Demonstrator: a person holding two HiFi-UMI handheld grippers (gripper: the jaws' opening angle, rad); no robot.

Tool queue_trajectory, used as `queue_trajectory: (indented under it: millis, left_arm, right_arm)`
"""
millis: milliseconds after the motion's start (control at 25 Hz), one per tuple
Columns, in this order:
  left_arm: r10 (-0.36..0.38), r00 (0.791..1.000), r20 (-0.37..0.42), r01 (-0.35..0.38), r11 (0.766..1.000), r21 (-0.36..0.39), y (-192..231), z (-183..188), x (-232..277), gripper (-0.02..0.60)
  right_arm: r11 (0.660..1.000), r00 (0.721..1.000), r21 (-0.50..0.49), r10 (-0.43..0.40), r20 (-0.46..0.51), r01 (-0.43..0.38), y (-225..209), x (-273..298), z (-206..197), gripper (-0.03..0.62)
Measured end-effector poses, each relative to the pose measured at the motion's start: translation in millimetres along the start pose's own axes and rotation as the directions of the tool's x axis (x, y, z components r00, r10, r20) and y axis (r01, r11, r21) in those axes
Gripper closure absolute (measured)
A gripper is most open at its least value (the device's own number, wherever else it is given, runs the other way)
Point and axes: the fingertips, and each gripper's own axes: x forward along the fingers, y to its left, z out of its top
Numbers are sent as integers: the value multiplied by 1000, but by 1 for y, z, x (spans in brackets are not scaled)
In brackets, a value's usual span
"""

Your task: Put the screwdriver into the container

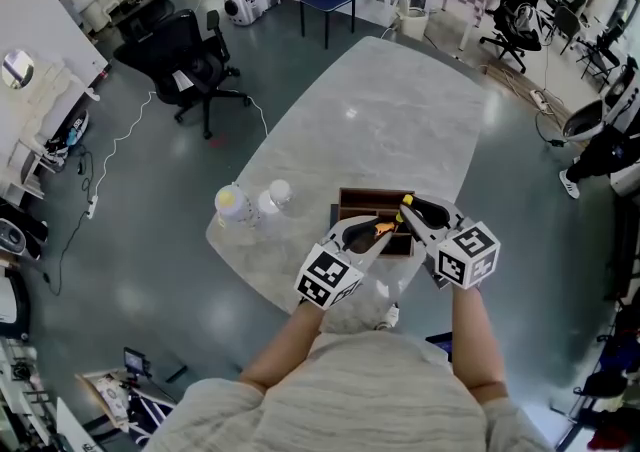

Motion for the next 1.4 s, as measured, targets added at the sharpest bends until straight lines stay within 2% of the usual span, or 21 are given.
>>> queue_trajectory:
  millis: [80, 200, 280, 520, 1000, 1400]
  left_arm:
    - [6, 1000, 13, -6, 1000, -3, 1, 4, -3, 484]
    - [15, 1000, 17, -15, 1000, -5, 1, 5, -7, 551]
    - [18, 1000, 12, -18, 1000, -7, 0, 3, -8, 562]
    - [9, 1000, 5, -9, 1000, -23, -2, -2, -9, 566]
    - [4, 1000, 10, -4, 999, -33, -3, 0, -10, 566]
    - [5, 1000, 4, -5, 999, -37, -5, -6, -13, 566]
  right_arm:
    - [1000, 1000, 2, -16, -7, 16, -5, 2, -5, 523]
    - [999, 999, 4, -47, -9, 47, -12, 3, -9, 523]
    - [997, 997, 6, -75, -5, 75, -18, 2, -12, 523]
    - [992, 992, -9, -126, -11, 126, -30, 7, -21, 523]
    - [985, 984, -26, -172, -42, 172, -46, 16, -47, 523]
    - [983, 975, -35, -182, -131, 178, -45, 25, -91, 523]
